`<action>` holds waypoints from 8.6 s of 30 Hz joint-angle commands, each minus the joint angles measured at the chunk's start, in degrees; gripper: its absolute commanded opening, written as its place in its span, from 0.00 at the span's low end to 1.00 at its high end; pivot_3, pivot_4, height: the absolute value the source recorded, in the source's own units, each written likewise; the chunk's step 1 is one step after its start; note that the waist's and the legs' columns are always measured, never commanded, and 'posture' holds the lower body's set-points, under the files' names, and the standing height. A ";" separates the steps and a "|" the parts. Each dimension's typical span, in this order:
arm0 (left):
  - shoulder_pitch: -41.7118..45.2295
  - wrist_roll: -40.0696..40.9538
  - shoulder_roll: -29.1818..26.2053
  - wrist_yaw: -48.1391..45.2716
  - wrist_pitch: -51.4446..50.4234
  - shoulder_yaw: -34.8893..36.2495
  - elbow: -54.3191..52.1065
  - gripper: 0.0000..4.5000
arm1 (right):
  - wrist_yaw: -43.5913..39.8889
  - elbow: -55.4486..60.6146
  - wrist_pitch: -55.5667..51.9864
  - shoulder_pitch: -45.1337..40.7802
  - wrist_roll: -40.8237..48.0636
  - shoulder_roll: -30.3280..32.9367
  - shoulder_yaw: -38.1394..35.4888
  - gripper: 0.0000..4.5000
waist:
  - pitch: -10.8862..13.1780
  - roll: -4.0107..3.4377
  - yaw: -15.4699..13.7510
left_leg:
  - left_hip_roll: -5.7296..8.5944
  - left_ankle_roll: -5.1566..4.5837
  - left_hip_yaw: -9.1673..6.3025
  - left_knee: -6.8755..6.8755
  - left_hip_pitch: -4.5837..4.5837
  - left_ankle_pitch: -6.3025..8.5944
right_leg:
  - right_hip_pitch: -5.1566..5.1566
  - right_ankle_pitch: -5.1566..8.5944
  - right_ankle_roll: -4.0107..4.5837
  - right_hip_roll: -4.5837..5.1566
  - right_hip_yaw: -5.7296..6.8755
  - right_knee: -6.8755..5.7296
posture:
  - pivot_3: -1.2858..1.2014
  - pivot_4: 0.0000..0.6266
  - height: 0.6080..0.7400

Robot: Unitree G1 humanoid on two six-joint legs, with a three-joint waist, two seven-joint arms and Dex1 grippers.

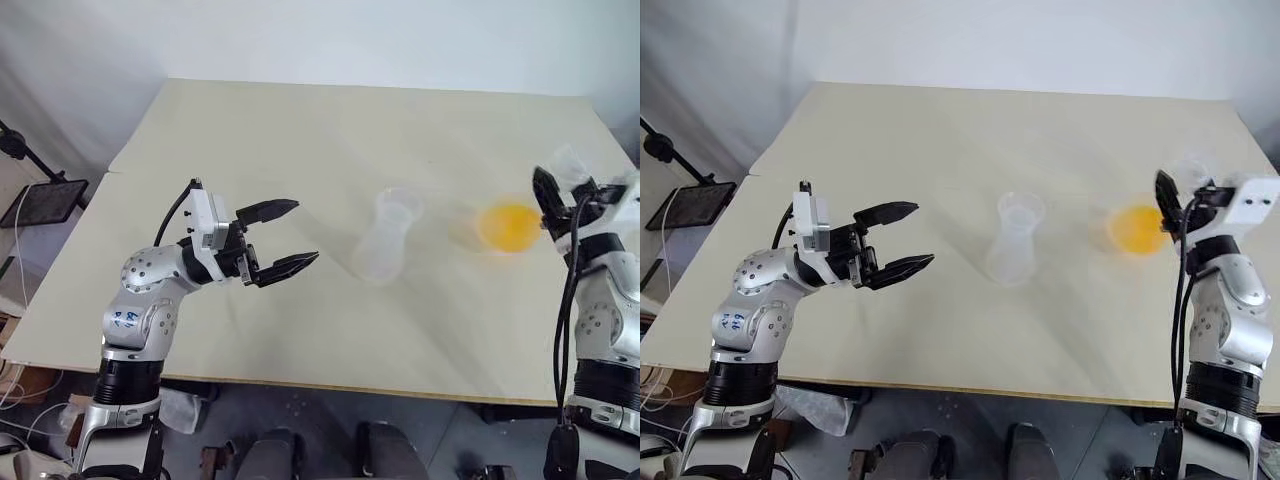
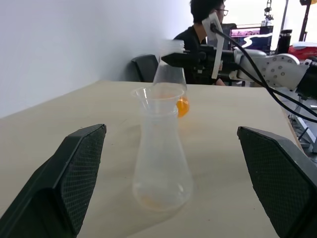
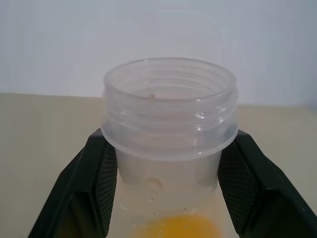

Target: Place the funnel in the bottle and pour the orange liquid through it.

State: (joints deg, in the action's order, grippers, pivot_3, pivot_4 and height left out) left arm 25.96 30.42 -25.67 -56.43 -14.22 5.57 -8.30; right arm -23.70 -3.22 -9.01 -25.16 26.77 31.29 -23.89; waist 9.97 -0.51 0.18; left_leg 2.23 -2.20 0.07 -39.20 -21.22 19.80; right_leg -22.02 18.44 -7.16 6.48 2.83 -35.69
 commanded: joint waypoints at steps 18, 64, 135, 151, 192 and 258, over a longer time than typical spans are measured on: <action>0.69 -0.16 0.83 0.47 1.93 -2.02 -0.18 1.00 | 3.15 17.21 -3.91 -0.03 -21.31 5.94 16.50 0.54 | 0.02 0.02 -0.16 | 0.09 0.00 0.02 0.03 -0.26 0.00 | -0.32 0.00 0.00 0.02 0.05 -0.08 | 0.52 0.24 1.00; 2.49 -3.61 3.55 3.05 3.49 -4.73 2.83 1.00 | 8.40 13.43 26.20 -3.44 -62.41 14.37 25.29 0.54 | 0.02 0.02 -0.08 | 0.03 0.08 0.26 0.03 -0.26 -0.05 | -0.43 0.00 0.00 -0.10 0.18 -0.13 | 0.52 0.24 1.00; 3.30 -4.04 5.47 3.90 5.55 -5.36 4.61 1.00 | 16.59 11.23 31.09 -4.66 -75.52 18.68 25.28 0.54 | 0.02 0.02 -0.06 | 0.01 0.11 0.30 0.02 -0.26 -0.07 | -0.44 0.00 0.00 -0.18 0.18 -0.15 | 0.52 0.24 1.00; 2.94 -3.98 4.75 4.06 6.17 -5.05 4.98 1.00 | 16.84 8.68 32.81 -6.14 -75.80 18.98 26.15 0.54 | 0.02 0.02 -0.01 | 0.01 0.11 0.32 0.02 -0.25 -0.07 | -0.44 0.00 0.00 -0.18 0.17 -0.16 | 0.52 0.24 1.00; 2.42 -3.86 4.90 4.54 6.16 -5.13 4.64 1.00 | 18.87 10.66 33.76 -6.24 -77.90 18.44 26.92 0.54 | 0.02 0.02 -0.01 | 0.01 0.11 0.33 0.02 -0.25 -0.07 | -0.45 0.00 0.00 -0.21 0.18 -0.17 | 0.52 0.24 1.00; 4.65 -4.21 4.05 1.82 6.93 -5.18 7.70 1.00 | -4.36 -1.92 -9.09 2.09 0.45 6.33 -12.17 0.99 | 0.01 0.02 -0.29 | 0.04 0.04 0.37 0.02 -0.21 -0.10 | -0.42 0.00 0.00 -0.02 0.03 -0.25 | 0.52 0.24 1.00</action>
State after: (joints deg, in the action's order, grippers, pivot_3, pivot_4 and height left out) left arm 30.83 26.48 -21.10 -54.61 -8.57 -0.37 1.01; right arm -26.62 -9.28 -16.93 -24.12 25.23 34.87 -34.15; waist 9.98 -0.50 -0.10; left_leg 2.28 -2.16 0.42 -39.17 -21.44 19.70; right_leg -22.45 18.43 -7.16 6.47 2.86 -35.93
